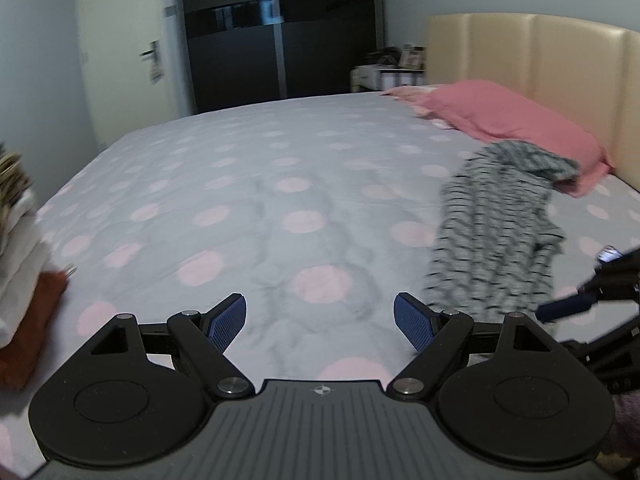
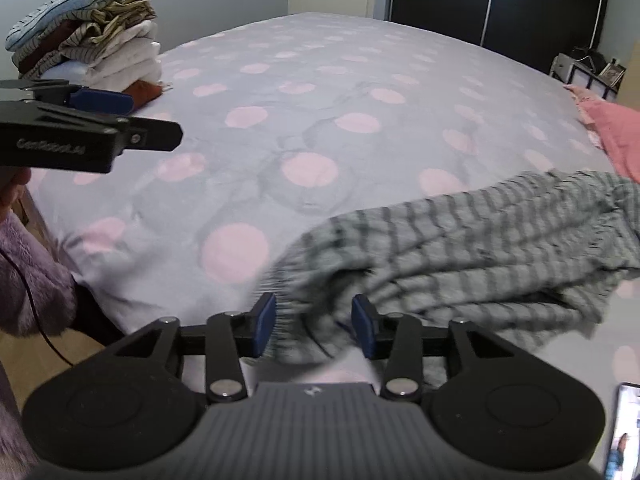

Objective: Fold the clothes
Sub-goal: 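Pull the striped garment across the bed with the right gripper, spreading it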

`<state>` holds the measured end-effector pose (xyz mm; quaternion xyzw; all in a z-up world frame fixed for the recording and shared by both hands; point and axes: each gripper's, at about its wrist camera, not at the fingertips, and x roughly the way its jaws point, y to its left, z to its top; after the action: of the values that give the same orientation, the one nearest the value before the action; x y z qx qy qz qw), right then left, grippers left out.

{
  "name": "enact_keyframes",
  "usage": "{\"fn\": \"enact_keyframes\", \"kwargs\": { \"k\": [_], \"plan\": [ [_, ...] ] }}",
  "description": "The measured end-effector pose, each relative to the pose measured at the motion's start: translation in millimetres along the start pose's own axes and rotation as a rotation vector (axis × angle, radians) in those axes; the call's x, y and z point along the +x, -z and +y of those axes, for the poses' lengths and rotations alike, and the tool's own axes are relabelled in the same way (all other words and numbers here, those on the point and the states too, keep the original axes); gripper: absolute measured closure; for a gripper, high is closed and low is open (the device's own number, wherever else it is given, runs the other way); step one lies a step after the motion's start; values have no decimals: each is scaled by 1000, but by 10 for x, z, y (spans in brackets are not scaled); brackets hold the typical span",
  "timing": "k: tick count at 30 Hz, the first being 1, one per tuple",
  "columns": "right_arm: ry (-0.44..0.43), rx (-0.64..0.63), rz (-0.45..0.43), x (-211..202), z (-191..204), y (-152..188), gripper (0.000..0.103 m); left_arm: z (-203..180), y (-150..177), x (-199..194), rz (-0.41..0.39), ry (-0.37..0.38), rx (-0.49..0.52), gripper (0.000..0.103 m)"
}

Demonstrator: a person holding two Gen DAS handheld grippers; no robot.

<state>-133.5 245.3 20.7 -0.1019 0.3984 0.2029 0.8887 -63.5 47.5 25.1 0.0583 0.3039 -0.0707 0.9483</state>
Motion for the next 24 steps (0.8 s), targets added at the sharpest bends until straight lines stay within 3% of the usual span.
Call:
{"fn": "enact_keyframes", "kwargs": {
  "k": [4,6,8,12,16,19,24],
  "plan": [
    [36,-41,28,-123,-228,77,48,-299,-34,25,3,100,54,22],
    [74,-70,41,-140,-359,114,48,-487,-25,55,16,146,89,26],
    [104,-84,51,-146,-543,126,50,-697,7,98,45,191,141,37],
    [159,-71,60,-144,-930,124,50,-1049,153,188,102,239,254,40],
    [200,-14,26,-173,-1293,165,50,-1275,370,377,170,230,374,55],
    [200,63,-2,-173,-1470,229,50,-1356,517,512,203,209,437,57],
    [170,127,-5,-83,-1597,342,50,-1436,696,802,270,164,515,69]
  ]
}}
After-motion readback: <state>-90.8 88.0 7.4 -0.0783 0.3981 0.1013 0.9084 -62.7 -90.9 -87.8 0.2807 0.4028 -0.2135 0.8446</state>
